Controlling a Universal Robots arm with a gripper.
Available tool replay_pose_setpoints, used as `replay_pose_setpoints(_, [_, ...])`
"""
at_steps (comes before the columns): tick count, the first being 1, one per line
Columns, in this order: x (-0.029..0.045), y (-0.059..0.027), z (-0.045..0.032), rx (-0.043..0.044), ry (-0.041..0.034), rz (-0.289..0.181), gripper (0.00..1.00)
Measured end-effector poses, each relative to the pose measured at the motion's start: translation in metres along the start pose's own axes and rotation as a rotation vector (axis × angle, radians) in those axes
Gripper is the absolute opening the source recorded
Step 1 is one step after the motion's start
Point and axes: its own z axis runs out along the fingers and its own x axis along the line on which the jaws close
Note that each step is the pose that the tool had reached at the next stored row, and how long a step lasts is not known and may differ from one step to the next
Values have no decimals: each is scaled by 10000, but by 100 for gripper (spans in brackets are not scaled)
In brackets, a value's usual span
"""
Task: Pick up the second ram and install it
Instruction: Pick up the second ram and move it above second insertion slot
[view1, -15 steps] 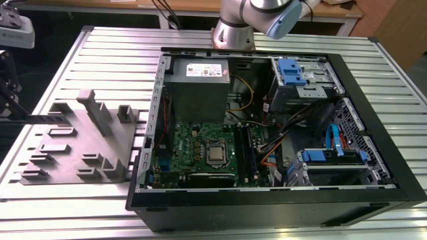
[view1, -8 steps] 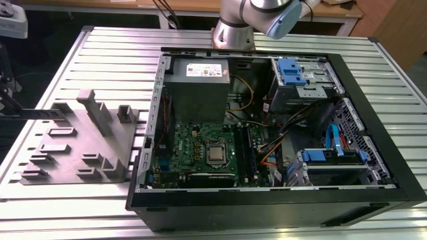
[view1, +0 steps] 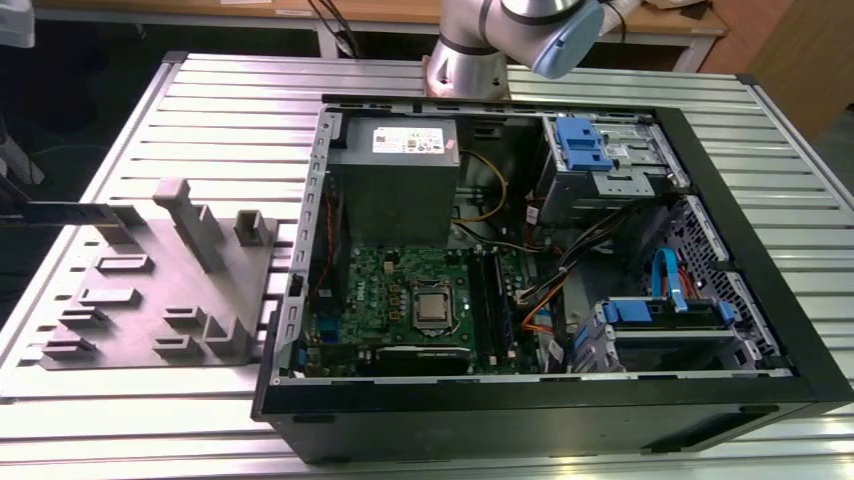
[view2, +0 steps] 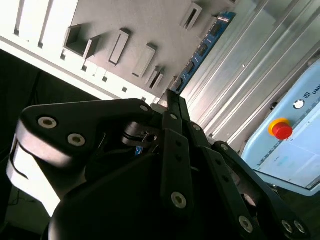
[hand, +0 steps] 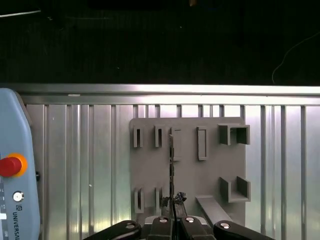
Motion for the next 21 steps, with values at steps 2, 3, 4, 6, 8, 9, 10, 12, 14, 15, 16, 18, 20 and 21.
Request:
replay_pose_setpoints(2, [-3, 0, -60, 0, 0, 0, 9])
replay_pose_setpoints(3, [-5, 0, -91, -1, 1, 0, 9])
replay_pose_setpoints(4, [-6, 0, -121, -1, -1, 0, 9])
replay_pose_setpoints(6, [-9, 0, -178, 0, -4, 0, 9])
replay_pose_setpoints(8, [-12, 0, -229, 2, -5, 0, 9])
replay_pose_setpoints(9, [-13, 0, -258, 1, -6, 0, 9])
replay_pose_setpoints(10, [-15, 0, -287, 3, -8, 0, 9])
replay_pose_setpoints(12, [-17, 1, -340, 4, -10, 0, 9])
replay_pose_setpoints(14, [-19, 1, -381, 8, -12, 0, 9])
replay_pose_setpoints(15, [-20, 0, -398, 9, -11, -1, 9])
replay_pose_setpoints(16, [-21, 0, -414, 9, -10, -1, 9])
replay_pose_setpoints(18, [-23, 0, -445, 10, -11, -1, 9])
replay_pose_setpoints(20, [-24, 0, -472, 8, -10, -1, 9])
replay_pose_setpoints(21, [-24, 0, -474, 8, -11, -1, 9])
